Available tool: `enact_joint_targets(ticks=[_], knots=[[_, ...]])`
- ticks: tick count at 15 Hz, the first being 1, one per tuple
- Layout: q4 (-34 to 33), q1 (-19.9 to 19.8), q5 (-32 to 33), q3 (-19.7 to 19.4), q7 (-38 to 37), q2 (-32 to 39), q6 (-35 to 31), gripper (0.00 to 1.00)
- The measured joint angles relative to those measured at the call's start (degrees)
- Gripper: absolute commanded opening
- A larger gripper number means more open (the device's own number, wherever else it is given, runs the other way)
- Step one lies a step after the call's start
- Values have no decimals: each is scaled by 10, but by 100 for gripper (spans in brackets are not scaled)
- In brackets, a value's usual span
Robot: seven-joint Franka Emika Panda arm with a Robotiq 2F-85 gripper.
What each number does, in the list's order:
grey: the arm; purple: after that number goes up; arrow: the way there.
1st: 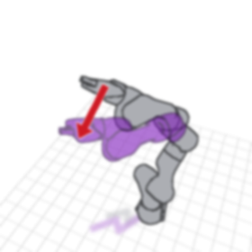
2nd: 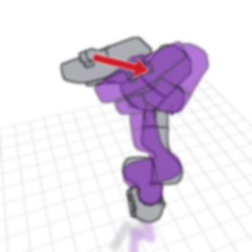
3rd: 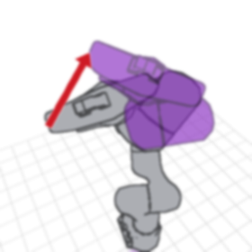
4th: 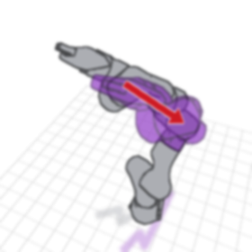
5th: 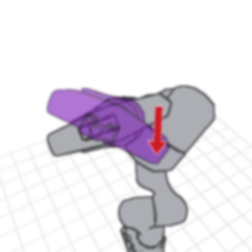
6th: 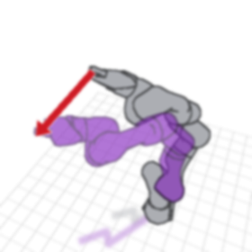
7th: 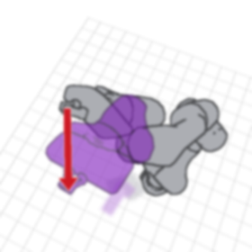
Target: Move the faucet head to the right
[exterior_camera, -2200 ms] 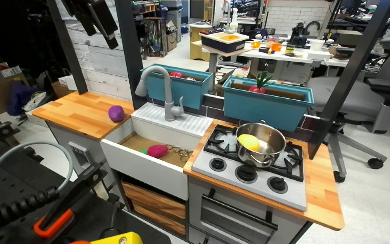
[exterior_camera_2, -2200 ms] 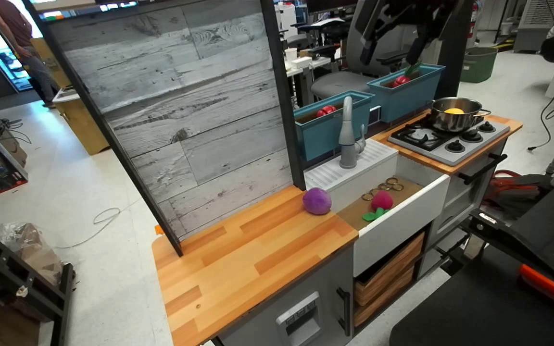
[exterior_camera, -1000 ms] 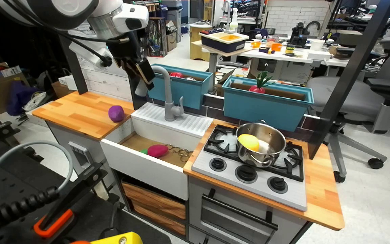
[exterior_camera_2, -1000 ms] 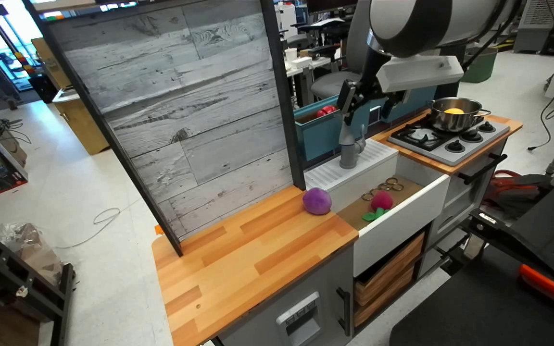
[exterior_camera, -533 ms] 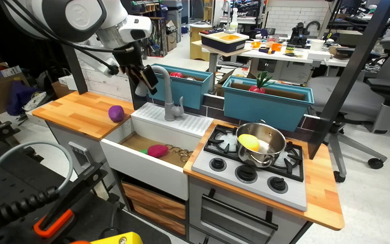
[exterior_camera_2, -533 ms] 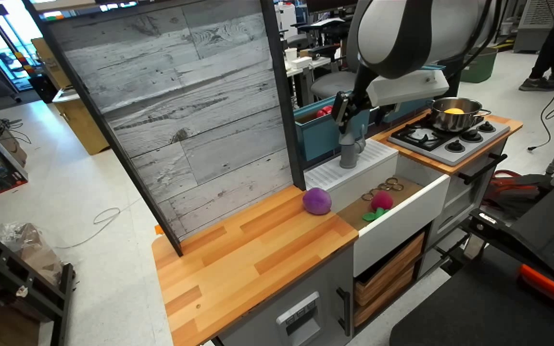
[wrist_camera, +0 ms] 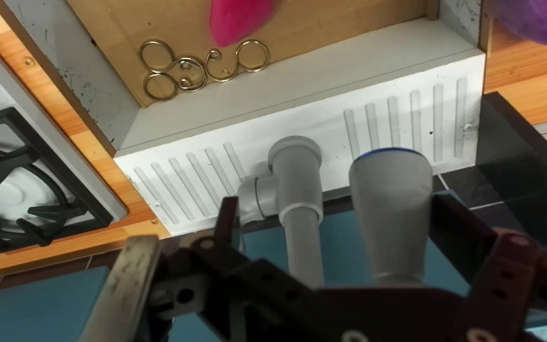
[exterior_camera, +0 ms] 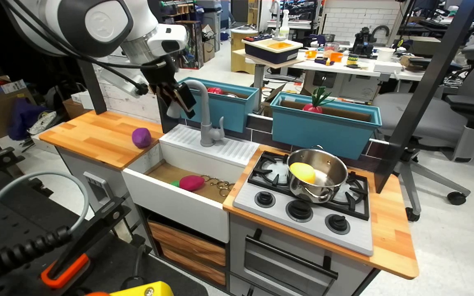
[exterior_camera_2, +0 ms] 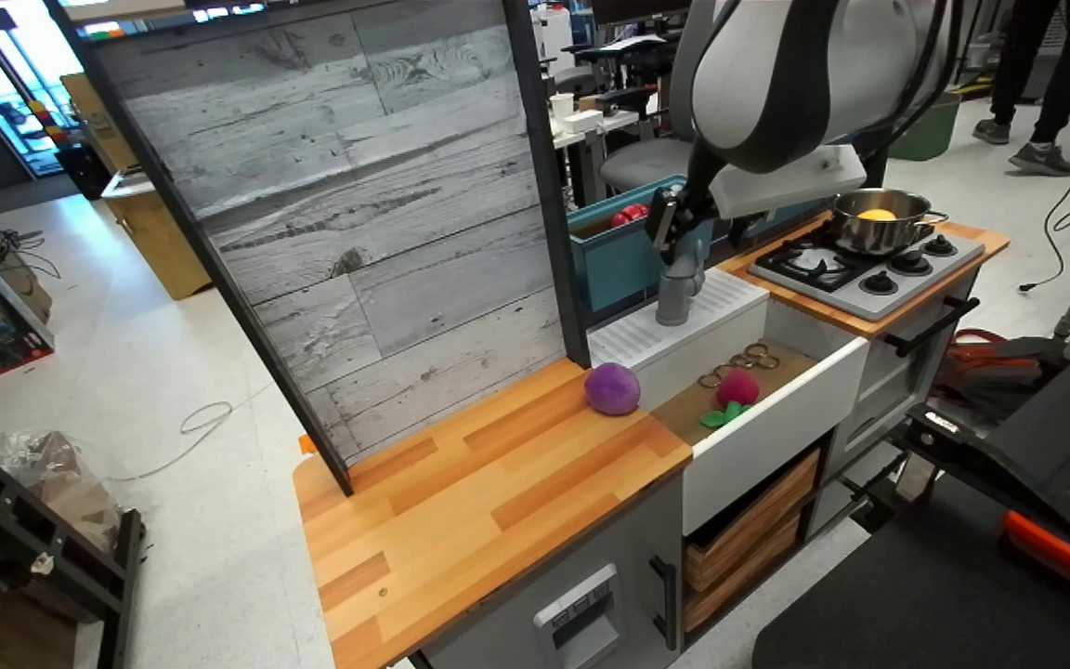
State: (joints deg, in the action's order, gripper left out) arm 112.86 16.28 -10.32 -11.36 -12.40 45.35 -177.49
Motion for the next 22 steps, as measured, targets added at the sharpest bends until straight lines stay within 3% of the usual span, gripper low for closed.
enact_joint_targets(ticks=[4,11,15,17,22], knots=[[12,1,0,-11,-5,-6,1,100],[41,-8,0,-63,-20,-24,30,100],[51,-20,19,-95,-18,-42,89,100],[54,-39,33,-78,-11,-60,136,100],[88,-89,46,11,38,-137,247,100]])
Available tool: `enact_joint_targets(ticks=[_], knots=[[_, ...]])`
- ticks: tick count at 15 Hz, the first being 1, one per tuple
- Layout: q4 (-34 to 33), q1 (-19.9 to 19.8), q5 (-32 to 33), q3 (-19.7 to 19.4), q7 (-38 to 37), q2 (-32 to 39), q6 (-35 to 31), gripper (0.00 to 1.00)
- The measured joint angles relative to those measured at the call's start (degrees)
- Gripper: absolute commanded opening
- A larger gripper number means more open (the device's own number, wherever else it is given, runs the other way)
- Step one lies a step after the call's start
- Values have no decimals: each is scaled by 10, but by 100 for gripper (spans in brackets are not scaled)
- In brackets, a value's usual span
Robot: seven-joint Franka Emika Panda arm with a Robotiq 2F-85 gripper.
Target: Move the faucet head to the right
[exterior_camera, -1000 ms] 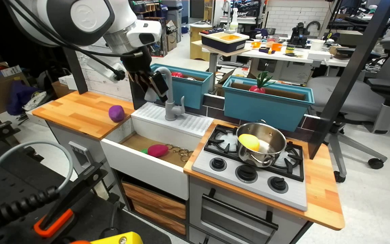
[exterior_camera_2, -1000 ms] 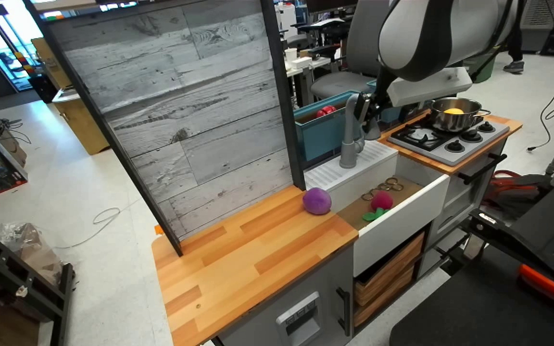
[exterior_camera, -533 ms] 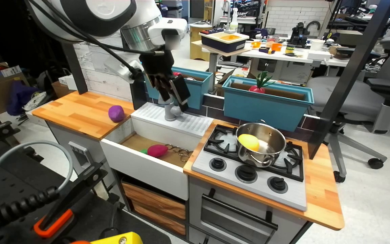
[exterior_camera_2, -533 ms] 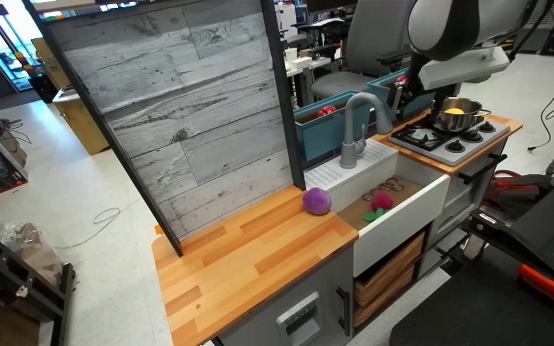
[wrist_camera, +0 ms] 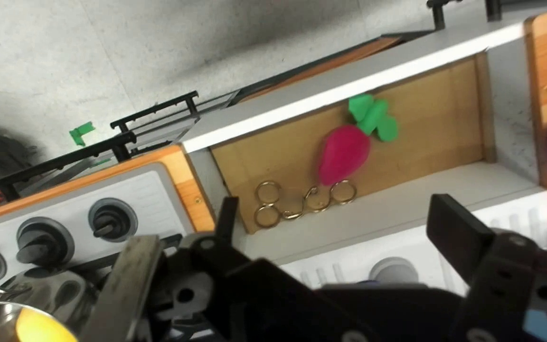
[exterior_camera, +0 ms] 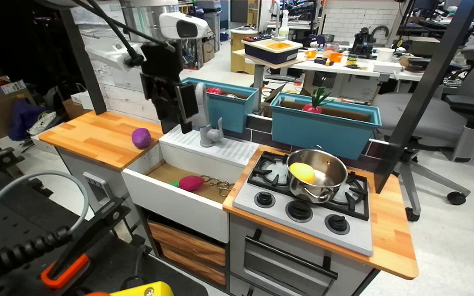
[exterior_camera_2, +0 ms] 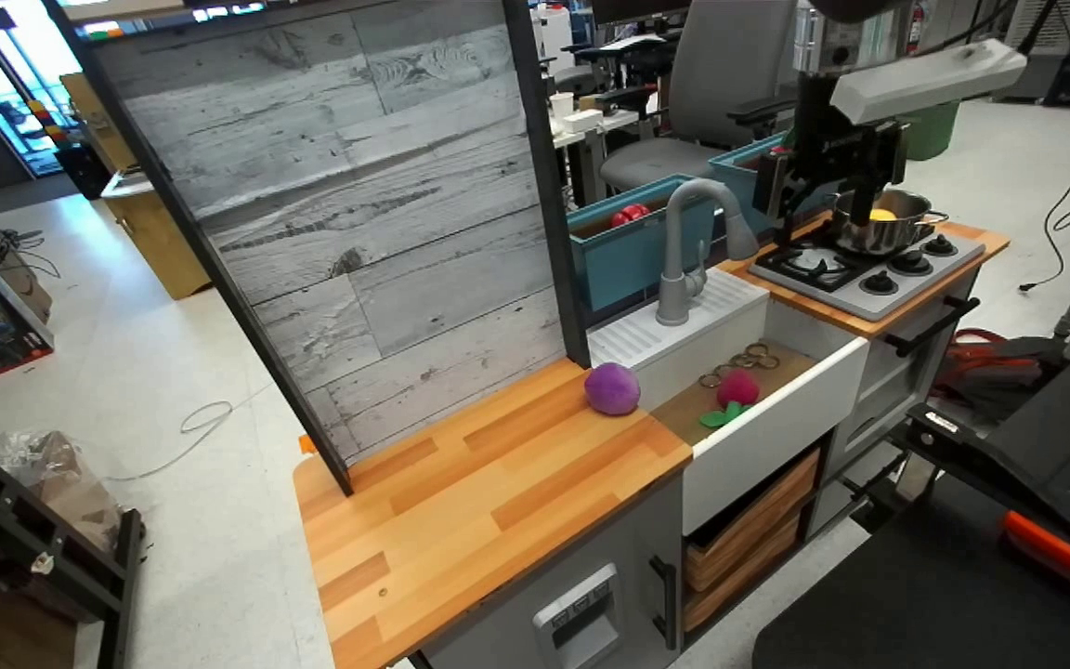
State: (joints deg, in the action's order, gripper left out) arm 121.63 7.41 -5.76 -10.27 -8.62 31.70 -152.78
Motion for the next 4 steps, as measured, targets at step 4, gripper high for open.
enact_joint_targets(ticks=[4], knots=[[73,-17,19,35,39,-86,35,100]])
